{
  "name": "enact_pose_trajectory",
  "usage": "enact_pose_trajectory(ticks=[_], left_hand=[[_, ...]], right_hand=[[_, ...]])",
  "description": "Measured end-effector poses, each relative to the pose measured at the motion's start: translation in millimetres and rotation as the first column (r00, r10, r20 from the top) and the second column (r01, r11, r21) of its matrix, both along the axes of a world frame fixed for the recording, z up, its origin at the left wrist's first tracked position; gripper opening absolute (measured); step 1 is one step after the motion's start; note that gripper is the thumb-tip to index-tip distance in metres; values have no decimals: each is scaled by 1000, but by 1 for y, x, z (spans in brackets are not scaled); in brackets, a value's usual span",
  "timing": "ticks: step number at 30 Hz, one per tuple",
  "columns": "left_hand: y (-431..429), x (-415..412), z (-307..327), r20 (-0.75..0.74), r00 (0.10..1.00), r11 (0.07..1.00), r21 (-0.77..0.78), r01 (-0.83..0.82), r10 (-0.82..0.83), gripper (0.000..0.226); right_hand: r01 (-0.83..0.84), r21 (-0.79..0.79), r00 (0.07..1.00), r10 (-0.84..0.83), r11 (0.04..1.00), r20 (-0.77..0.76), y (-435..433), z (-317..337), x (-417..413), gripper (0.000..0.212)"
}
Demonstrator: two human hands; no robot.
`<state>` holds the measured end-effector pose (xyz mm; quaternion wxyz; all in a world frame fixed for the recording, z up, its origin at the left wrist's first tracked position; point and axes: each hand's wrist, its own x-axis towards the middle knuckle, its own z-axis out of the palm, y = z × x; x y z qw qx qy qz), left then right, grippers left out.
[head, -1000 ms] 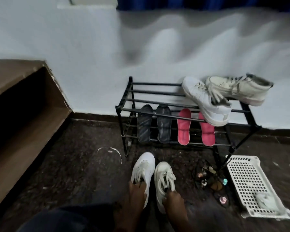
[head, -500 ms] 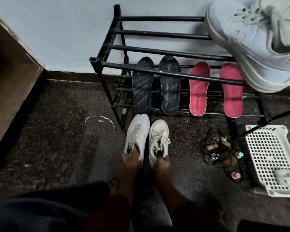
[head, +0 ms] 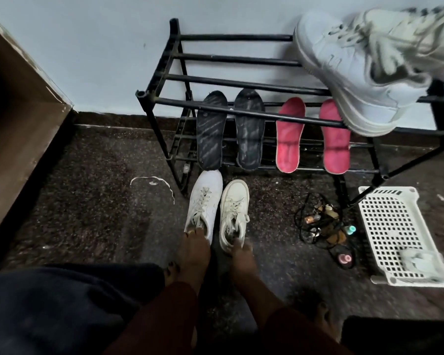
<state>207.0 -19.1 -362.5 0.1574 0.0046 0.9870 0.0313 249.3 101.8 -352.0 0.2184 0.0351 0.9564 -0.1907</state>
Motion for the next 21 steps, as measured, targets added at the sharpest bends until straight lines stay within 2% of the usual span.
enact_pose_trajectory(ticks=[3, 6, 9, 12, 14, 17, 20, 21], left_hand=[[12, 1, 17, -71, 997, 999, 33, -21, 24, 35], [37, -12, 59, -219, 976, 986, 162, 35, 2, 20], [75, -26, 123, -396, 912, 967, 172, 187, -106, 16], [124, -38, 190, -475, 879, 933, 304, 192, -26, 27], [165, -41, 235, -473, 881, 896, 394, 204, 7, 39], [219, -46, 289, -467, 883, 834, 469, 291, -46, 52], [255, -59, 312, -319, 943, 864, 442, 240, -99, 66], [264, -66, 314, -258, 963, 876, 445, 186, -74, 70]], right_hand=[[75, -47, 995, -78, 996, -68, 10, 14, 2, 53], [175, -87, 978, -183, 981, -102, 26, 55, 1, 51], [174, -50, 933, -181, 983, -311, 54, 103, -1, 40], [143, 5, 745, -104, 990, -659, 94, 152, -4, 30], [154, 104, 690, -32, 983, -723, 133, 183, -6, 28], [247, 129, 599, -47, 961, -799, 185, 226, -21, 28], [327, 95, 518, -95, 940, -850, 230, 264, -48, 10], [349, 83, 528, -123, 933, -841, 242, 276, -60, 18]])
